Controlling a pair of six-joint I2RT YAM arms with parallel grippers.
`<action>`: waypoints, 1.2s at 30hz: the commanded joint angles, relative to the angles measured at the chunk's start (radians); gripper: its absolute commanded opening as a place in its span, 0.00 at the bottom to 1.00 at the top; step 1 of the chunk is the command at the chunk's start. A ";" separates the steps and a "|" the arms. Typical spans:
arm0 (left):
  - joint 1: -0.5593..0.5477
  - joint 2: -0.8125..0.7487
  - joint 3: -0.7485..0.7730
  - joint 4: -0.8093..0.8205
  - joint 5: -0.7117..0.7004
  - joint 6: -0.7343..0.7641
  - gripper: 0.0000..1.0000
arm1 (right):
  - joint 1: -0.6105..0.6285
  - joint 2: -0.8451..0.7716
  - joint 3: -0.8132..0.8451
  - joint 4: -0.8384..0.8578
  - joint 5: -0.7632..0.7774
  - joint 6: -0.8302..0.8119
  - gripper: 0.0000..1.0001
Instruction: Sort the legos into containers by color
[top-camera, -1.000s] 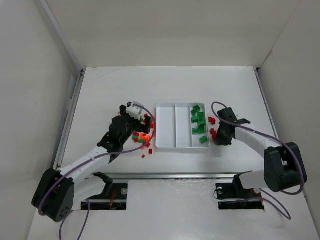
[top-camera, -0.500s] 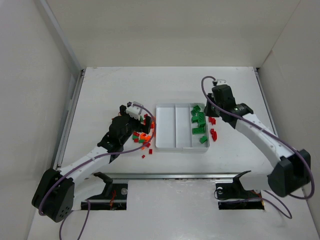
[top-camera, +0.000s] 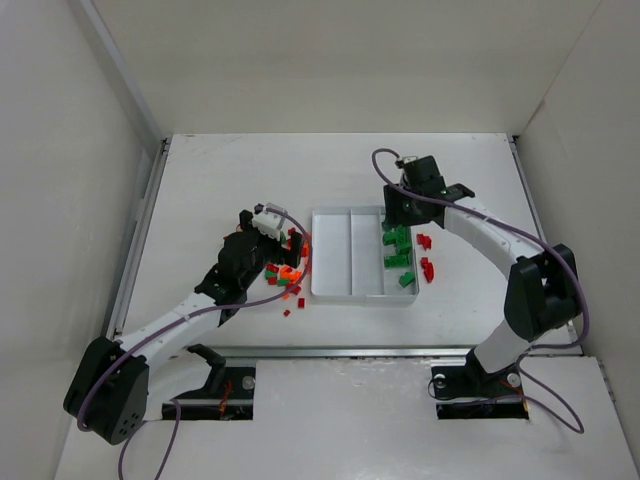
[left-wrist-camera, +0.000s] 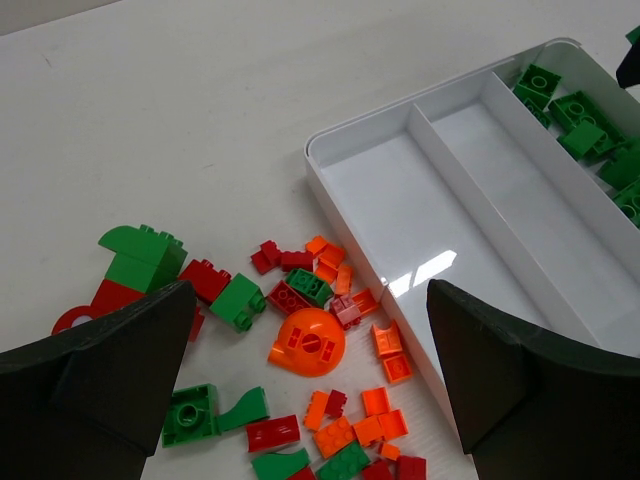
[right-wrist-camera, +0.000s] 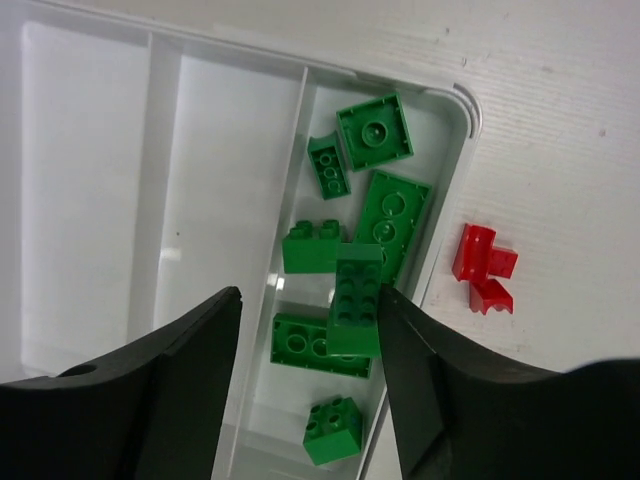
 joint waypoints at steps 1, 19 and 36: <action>0.002 -0.007 0.004 0.047 0.010 0.013 1.00 | -0.029 -0.013 0.069 0.018 -0.035 -0.028 0.63; 0.012 0.002 0.014 0.047 0.030 0.013 1.00 | -0.147 -0.033 -0.009 0.055 -0.109 0.002 0.56; 0.030 0.011 0.014 0.047 0.039 0.004 1.00 | -0.291 0.084 -0.088 0.022 -0.172 0.015 0.47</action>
